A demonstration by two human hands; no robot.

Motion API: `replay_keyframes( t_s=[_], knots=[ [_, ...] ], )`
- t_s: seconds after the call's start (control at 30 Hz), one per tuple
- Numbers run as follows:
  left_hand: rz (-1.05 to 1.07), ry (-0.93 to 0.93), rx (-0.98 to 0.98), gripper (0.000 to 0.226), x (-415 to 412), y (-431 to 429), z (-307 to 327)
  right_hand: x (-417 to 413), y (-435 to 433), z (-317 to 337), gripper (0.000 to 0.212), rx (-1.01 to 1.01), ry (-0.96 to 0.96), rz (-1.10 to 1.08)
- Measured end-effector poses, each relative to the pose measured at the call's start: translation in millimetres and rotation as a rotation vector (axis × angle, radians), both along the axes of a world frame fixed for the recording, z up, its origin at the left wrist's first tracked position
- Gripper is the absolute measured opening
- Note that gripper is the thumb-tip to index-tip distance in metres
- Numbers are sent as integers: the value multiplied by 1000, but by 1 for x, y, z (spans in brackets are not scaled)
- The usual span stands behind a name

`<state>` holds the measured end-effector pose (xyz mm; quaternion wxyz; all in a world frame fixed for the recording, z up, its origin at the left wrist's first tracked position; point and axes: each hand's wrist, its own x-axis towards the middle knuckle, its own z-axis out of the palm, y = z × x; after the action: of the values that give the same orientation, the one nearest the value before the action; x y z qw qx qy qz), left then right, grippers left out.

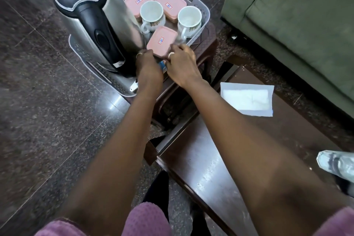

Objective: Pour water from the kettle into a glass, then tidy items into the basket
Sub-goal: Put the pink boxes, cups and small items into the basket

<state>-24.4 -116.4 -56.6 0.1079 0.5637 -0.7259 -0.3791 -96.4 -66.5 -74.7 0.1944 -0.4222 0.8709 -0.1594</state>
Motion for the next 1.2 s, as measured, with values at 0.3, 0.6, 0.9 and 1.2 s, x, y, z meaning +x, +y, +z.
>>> replay_keyframes(
  t_s=[0.3,0.6,0.9,1.2],
  knots=[
    [-239,193,-430,46,10,104,-28,8,114,-12,39,-207,-108,-419],
    [-857,-60,-16,44,22,267,-79,94,313,-64,28,127,-94,-865],
    [-1008,-288,39,71,6,339,-98,137,441,-76,50,520,-190,-692],
    [-1009,-292,-59,33,-1,354,-101,152,464,-82,33,442,-377,-791]
  ],
)
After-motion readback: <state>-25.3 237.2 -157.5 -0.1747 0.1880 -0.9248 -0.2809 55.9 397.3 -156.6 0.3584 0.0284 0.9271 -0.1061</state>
